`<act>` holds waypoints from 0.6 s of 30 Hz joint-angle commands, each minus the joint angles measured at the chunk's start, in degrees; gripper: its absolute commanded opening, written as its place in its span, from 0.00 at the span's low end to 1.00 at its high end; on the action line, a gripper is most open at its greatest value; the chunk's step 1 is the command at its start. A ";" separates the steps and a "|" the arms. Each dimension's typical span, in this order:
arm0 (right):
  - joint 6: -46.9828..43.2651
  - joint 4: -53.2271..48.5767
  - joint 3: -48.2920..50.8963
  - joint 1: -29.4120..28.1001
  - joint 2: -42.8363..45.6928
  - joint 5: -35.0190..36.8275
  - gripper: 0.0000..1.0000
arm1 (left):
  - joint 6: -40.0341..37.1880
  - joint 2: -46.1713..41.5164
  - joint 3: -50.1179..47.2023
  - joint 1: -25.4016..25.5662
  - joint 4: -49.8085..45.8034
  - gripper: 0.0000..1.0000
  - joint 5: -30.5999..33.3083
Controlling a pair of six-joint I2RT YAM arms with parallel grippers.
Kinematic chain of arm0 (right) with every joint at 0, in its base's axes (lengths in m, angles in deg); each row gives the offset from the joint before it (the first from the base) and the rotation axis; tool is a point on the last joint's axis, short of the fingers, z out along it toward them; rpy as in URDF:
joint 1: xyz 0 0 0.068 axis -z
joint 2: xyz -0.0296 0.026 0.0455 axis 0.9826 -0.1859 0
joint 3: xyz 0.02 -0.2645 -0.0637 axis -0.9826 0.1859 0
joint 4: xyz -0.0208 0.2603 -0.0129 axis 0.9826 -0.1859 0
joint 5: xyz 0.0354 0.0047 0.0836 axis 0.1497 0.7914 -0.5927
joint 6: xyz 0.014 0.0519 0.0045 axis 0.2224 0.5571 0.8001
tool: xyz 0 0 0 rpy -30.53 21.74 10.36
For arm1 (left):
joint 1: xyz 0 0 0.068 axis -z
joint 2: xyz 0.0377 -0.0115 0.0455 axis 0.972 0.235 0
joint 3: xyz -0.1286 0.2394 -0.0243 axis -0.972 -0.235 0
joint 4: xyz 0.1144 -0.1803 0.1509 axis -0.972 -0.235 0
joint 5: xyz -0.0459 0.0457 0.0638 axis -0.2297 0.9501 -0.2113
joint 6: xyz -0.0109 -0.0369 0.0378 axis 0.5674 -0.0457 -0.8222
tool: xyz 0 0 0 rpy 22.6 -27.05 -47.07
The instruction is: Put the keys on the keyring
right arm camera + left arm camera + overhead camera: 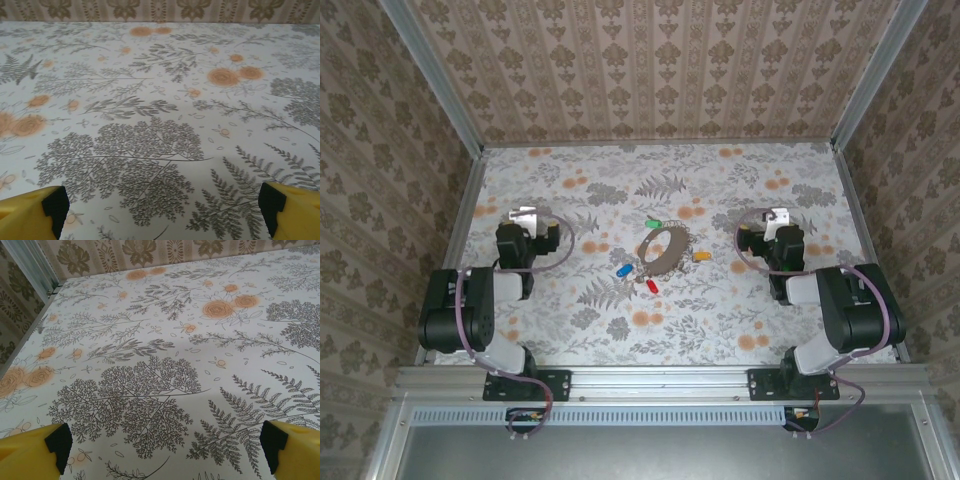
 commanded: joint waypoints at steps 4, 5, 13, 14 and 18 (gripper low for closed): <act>2.19 -0.84 -2.12 -0.30 0.67 4.23 1.00 | 1.26 -0.49 -0.03 -0.33 -0.22 1.00 -0.08; 2.06 -0.76 -2.12 -0.30 0.68 4.27 1.00 | 1.28 -0.57 -0.04 -0.29 -0.43 1.00 -0.20; 1.69 -1.42 -2.50 -0.30 0.43 3.13 1.00 | 1.27 -0.47 -0.04 -0.32 -0.39 1.00 -0.14; 1.57 -2.12 -2.89 -0.22 0.36 2.41 0.99 | 1.26 -0.51 -0.05 -0.34 -0.39 1.00 -0.13; 1.97 -2.56 -3.17 0.40 0.26 1.36 1.00 | 1.26 -0.49 -0.04 -0.41 -0.39 1.00 -0.21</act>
